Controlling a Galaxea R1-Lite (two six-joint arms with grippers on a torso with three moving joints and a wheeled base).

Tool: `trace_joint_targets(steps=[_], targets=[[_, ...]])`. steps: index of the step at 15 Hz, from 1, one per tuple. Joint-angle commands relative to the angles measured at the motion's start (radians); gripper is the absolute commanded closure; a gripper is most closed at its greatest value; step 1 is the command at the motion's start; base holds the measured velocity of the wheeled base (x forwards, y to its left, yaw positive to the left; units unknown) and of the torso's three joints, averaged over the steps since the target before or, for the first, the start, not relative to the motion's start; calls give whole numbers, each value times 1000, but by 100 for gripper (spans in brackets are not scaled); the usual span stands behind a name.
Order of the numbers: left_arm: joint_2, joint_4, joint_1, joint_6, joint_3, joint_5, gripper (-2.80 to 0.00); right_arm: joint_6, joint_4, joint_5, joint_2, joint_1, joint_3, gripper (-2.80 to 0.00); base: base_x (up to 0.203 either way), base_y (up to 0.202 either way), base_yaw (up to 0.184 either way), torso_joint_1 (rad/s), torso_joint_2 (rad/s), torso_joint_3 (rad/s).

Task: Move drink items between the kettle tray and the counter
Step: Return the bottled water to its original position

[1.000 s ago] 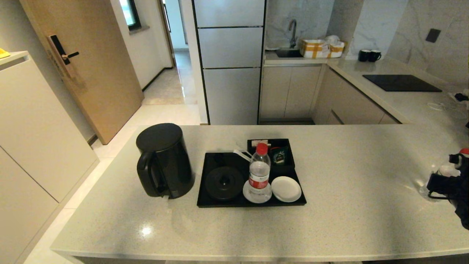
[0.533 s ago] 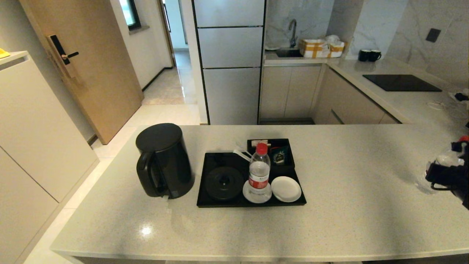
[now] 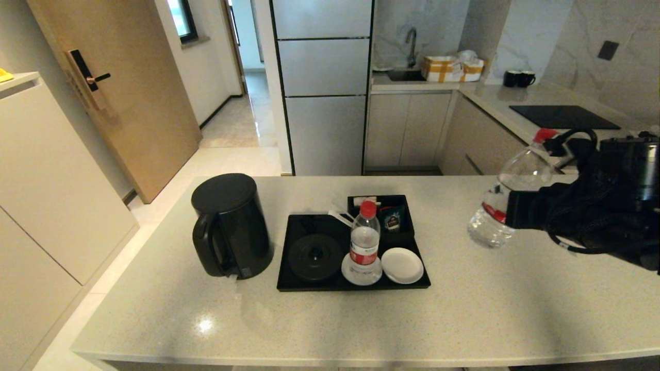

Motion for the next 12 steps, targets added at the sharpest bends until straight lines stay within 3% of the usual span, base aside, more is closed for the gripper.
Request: trace_joint_targets(steps=[1,3,5,12], targets=[[0,-3,0,-1,2,-1,-280,14,11,-75,9,180,-12,0,0,0,0,0,0,0],[0,-4,0,-1,2,-1,-280,29,-61,-149,118,245,-15,0,0,0,0,0,0,0],[0,-4,0,-1,2,-1,-280,40,-136,-175,209,282,-5,0,0,0,0,0,0,0],[0,-4,0,-1,2,-1,-280,50,-487,-234,555,298,28,0,0,0,0,0,0,0]])
